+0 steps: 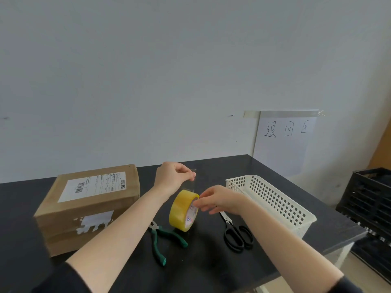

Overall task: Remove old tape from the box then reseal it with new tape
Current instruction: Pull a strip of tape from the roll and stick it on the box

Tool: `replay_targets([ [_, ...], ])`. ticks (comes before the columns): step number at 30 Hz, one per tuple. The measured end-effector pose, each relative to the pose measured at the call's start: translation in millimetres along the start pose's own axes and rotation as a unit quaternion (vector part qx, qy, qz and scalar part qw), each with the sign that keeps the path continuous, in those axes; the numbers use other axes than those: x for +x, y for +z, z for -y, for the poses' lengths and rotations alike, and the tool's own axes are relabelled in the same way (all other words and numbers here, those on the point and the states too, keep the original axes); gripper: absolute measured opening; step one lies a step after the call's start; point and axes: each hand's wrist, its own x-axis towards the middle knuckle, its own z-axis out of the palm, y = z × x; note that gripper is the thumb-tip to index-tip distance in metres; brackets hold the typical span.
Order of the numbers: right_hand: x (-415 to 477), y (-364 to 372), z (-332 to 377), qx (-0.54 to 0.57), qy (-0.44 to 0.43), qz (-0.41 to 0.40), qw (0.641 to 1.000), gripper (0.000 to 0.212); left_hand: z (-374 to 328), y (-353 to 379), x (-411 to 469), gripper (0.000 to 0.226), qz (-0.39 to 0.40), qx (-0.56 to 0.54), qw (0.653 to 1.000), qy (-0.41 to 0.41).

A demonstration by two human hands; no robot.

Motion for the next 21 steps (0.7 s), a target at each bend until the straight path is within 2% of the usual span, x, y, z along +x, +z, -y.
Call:
replay_targets([
  [4,12.6,21.6,-8.9,0.033,0.019,-0.007,0.999,0.055,0.4,0.6,2.0,0.015,0.006,-0.007,1.0,0.007],
  [9,19.2,34.2,-14.2,0.128,0.022,-0.004,0.991,0.059,2.0,-0.3,4.7,0.017,0.004,-0.001,1.0,0.021],
  [14,24.5,45.4,-12.4,0.243,-0.018,-0.055,0.968,0.04,2.6,1.5,6.7,0.016,-0.012,0.009,0.999,0.044],
  [16,25.4,49.1,-12.5,0.244,-0.027,-0.064,0.967,0.034,5.0,1.2,8.3,0.017,-0.026,0.008,0.998,0.048],
  [21,25.5,57.5,-15.5,0.163,-0.052,-0.077,0.982,0.037,10.2,0.3,14.0,0.018,-0.052,0.032,0.997,0.041],
])
